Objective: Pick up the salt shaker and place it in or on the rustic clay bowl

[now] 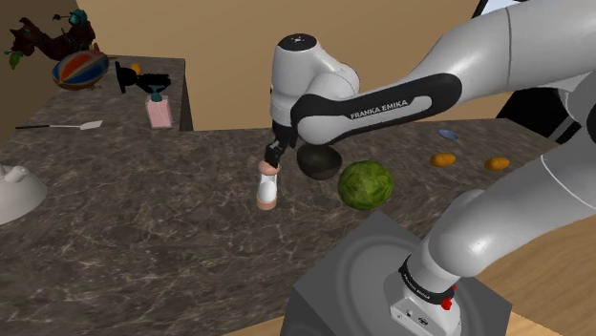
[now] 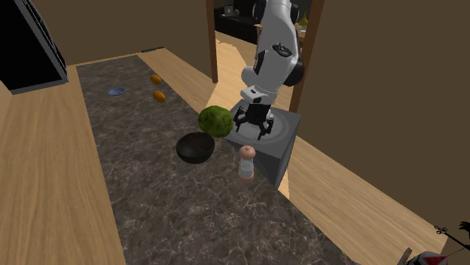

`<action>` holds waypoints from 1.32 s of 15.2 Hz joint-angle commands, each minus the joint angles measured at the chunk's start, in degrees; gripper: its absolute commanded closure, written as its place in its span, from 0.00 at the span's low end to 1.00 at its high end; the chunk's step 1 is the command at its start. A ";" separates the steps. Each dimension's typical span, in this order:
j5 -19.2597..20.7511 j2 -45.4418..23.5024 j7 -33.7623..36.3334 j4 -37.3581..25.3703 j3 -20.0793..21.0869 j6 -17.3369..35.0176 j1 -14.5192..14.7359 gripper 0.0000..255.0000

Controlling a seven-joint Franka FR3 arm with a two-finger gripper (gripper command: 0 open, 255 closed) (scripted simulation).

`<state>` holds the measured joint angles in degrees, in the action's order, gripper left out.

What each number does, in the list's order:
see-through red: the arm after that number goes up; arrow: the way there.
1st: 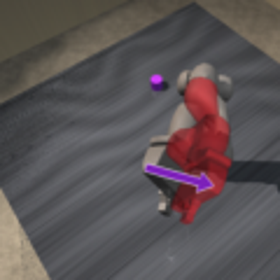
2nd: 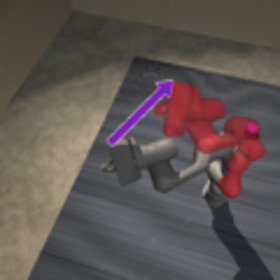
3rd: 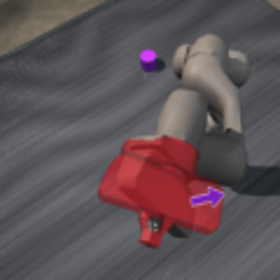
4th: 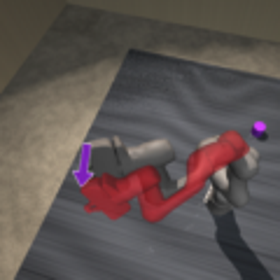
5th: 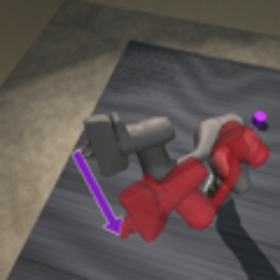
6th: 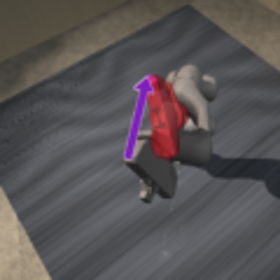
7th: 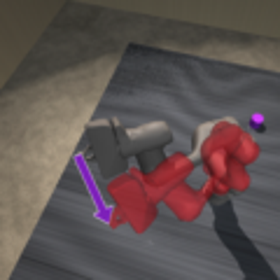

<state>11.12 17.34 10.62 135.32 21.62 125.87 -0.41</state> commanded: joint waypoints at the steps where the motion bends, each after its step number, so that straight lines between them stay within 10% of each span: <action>1: 2.60 -4.27 3.09 -1.53 1.84 2.16 -0.56 0.00; 18: 7.92 -10.86 7.38 -0.77 2.68 8.40 -1.97 0.00; 19: 7.92 -10.86 7.38 -0.77 2.68 8.40 -1.97 1.00; 20: 7.92 -10.86 7.38 -0.77 2.68 8.40 -1.97 1.00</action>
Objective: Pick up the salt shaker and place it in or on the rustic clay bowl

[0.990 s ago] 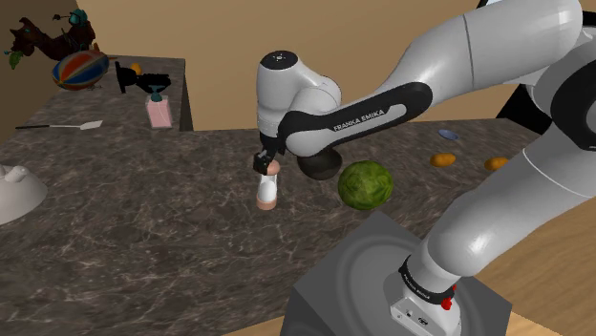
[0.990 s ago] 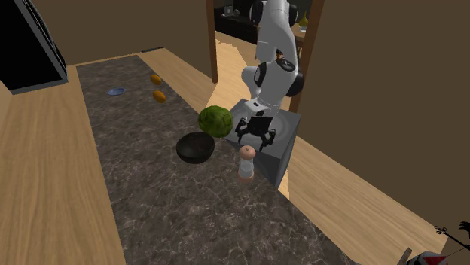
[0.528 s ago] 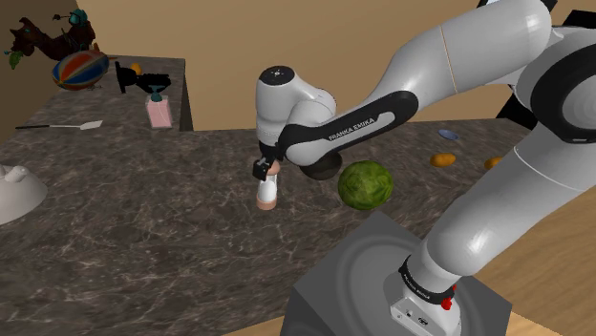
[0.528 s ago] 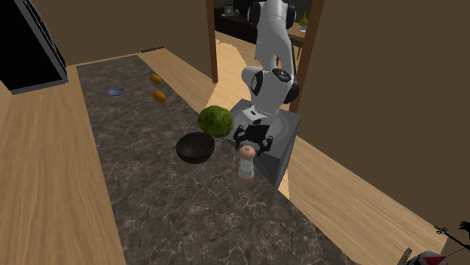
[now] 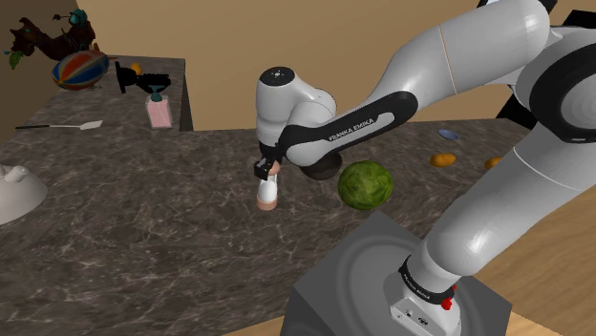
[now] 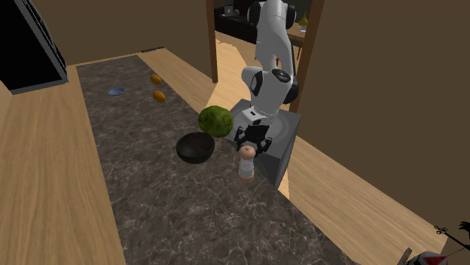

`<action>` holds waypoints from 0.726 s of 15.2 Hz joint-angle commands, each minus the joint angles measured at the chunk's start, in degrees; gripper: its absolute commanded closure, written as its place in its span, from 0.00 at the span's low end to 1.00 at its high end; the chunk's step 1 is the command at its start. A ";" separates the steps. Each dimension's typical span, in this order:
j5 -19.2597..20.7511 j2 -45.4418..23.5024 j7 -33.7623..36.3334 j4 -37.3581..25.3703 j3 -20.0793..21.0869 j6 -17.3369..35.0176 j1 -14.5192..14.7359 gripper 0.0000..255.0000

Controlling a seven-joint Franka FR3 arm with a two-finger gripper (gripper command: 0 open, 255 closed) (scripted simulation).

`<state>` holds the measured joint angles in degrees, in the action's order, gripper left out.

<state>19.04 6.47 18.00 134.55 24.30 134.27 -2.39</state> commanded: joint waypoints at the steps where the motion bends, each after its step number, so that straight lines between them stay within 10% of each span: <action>1: 0.00 0.00 0.00 0.00 0.00 0.00 0.00 1.00; 11: -1.40 1.38 -1.44 -1.02 -0.19 -2.06 0.23 1.00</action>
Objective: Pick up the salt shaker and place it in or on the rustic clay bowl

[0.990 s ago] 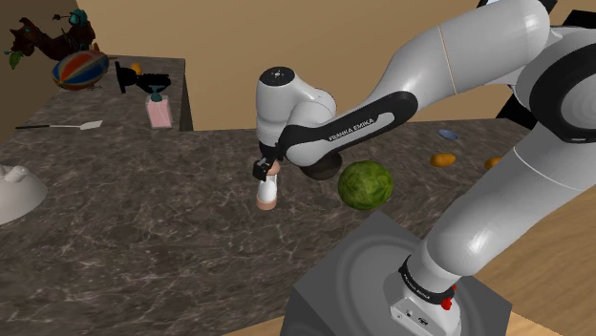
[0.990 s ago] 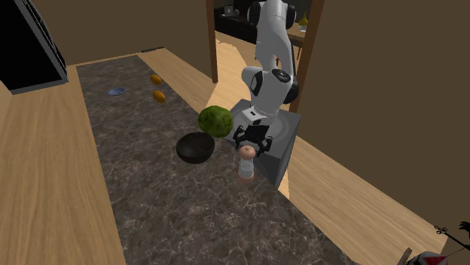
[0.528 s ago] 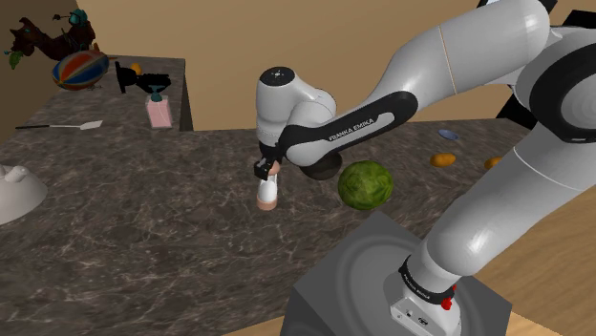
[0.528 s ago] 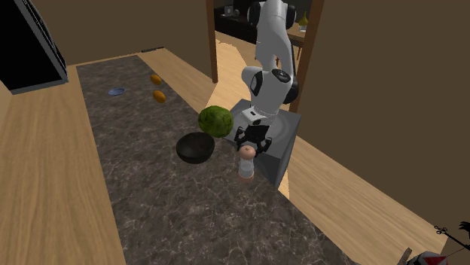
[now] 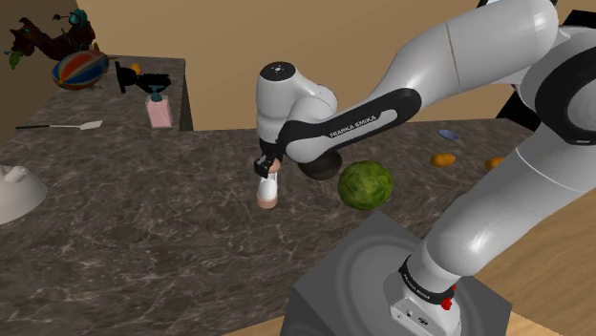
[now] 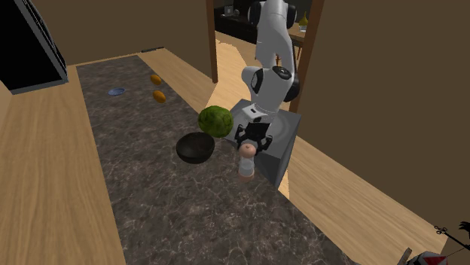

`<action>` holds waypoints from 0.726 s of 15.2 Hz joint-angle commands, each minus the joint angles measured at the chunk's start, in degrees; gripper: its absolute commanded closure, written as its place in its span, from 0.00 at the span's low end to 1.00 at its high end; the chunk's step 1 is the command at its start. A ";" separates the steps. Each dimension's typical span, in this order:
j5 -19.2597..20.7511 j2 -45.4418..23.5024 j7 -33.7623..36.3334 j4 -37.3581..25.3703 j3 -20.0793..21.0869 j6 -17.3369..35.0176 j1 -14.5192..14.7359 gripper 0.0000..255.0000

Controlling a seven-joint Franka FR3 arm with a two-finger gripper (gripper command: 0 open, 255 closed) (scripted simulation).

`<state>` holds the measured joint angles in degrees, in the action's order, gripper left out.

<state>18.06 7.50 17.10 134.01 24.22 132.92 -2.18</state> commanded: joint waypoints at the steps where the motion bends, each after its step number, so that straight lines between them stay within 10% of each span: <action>1: -0.84 0.79 -0.99 -0.85 -0.18 -1.41 0.10 1.00; 11: -4.09 4.30 -4.79 -5.28 -0.89 -8.55 0.69 1.00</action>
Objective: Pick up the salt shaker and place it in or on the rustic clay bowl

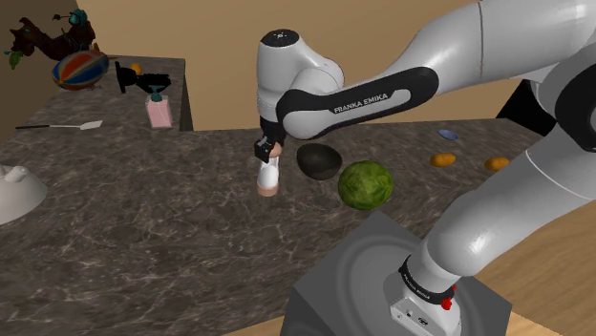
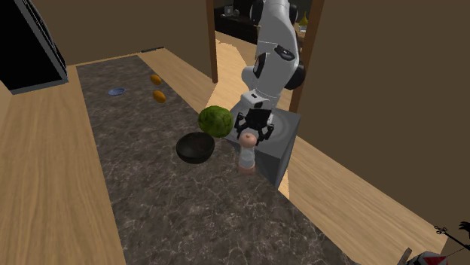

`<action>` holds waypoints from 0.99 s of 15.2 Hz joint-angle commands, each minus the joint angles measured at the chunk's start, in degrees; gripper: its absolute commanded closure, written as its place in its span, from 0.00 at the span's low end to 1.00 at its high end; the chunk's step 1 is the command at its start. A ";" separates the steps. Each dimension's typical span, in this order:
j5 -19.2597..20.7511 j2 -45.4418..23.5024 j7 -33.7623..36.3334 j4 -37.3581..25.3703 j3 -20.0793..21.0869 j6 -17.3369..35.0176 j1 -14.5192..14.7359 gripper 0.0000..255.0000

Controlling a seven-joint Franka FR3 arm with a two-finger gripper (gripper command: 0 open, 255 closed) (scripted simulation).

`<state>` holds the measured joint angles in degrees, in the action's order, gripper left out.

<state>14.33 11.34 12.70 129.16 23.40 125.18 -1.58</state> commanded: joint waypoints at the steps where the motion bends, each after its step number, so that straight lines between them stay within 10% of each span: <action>1: -0.60 0.74 -0.71 -0.94 -0.14 -1.54 0.13 1.00; 15: -2.80 3.12 -4.34 -9.39 -0.90 -11.76 0.41 1.00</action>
<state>11.64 14.36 8.65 120.44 22.59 114.14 -1.15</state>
